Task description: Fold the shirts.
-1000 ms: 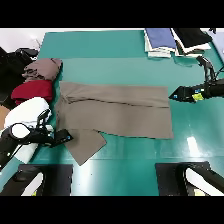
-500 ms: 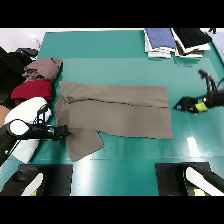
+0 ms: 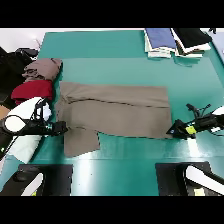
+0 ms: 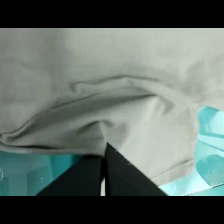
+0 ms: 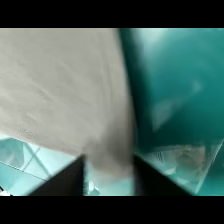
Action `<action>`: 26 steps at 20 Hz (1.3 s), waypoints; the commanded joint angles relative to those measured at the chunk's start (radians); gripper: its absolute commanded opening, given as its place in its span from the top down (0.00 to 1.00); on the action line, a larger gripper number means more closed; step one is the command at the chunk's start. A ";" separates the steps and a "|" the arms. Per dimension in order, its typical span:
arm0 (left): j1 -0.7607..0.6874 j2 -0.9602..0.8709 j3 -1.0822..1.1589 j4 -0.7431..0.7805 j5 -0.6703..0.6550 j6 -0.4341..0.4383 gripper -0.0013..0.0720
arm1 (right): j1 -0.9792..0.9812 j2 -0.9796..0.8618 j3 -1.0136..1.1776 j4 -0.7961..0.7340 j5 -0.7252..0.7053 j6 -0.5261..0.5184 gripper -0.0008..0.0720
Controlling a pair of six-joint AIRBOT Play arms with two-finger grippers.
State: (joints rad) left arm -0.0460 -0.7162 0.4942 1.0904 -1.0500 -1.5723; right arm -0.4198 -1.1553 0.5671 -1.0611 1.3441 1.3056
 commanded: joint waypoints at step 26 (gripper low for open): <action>0.003 -0.301 0.367 0.076 0.130 0.105 0.95 | 0.065 -0.079 0.546 -0.087 0.090 -0.022 0.97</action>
State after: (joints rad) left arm -0.0441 -0.8703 0.7895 1.1534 -1.0401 -1.5009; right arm -0.3557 -1.1000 1.0100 -1.2011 1.4509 1.2827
